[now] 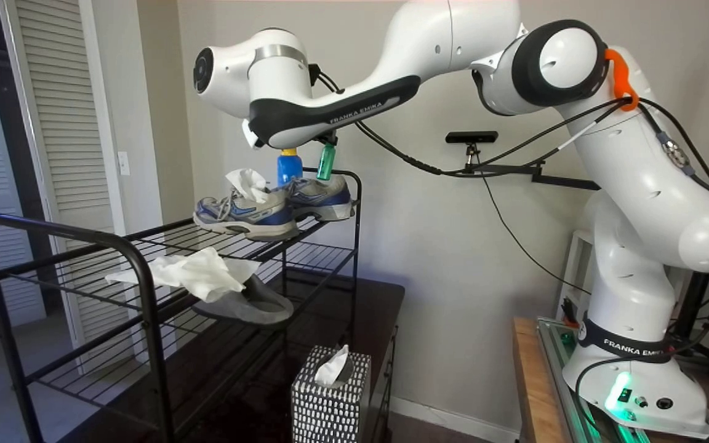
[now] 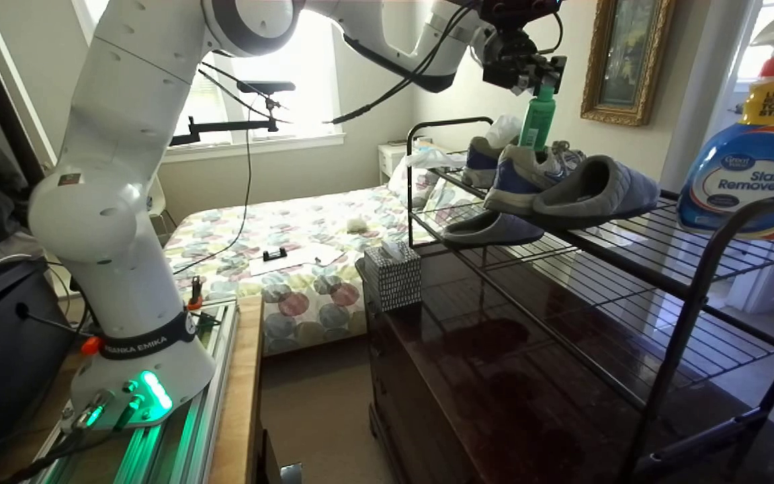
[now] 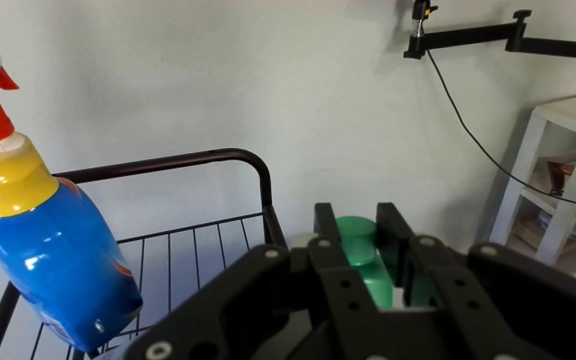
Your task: Remove a napkin from the napkin box, put it in the left shoe on the top rack and put the green bottle in the right shoe on the top rack
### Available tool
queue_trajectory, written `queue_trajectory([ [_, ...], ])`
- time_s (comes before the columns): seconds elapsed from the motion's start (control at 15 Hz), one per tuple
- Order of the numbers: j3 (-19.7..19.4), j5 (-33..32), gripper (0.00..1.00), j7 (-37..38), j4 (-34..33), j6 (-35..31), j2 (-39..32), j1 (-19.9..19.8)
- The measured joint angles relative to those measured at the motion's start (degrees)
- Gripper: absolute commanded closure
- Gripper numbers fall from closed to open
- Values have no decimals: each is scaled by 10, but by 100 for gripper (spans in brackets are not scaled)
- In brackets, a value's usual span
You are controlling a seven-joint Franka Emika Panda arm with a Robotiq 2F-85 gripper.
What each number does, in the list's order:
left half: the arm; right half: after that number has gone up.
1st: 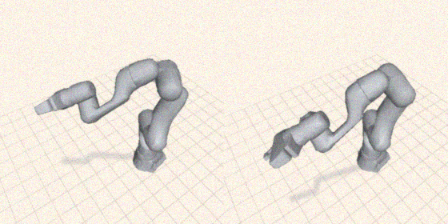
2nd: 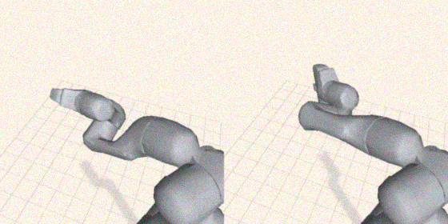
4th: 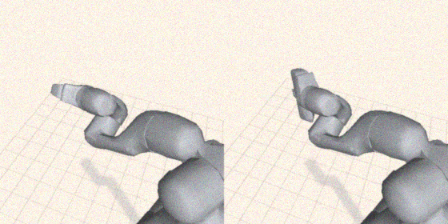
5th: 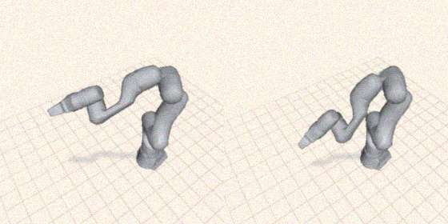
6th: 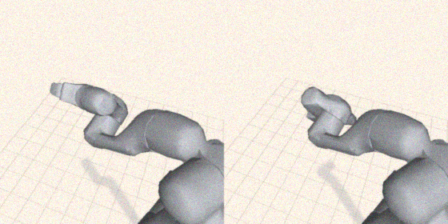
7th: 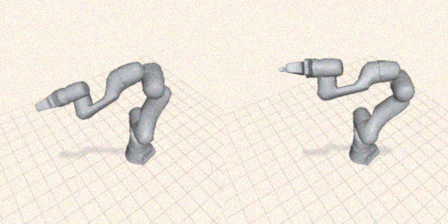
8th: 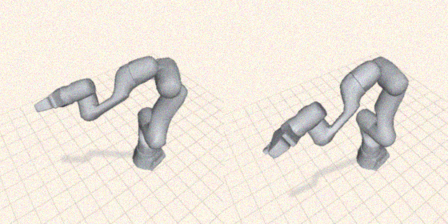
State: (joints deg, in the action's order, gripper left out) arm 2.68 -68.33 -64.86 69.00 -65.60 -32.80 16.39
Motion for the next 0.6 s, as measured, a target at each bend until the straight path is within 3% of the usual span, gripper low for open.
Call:
queue_trajectory([
  [0.6,20,4,94,-8,0,0,-19,-6],
])
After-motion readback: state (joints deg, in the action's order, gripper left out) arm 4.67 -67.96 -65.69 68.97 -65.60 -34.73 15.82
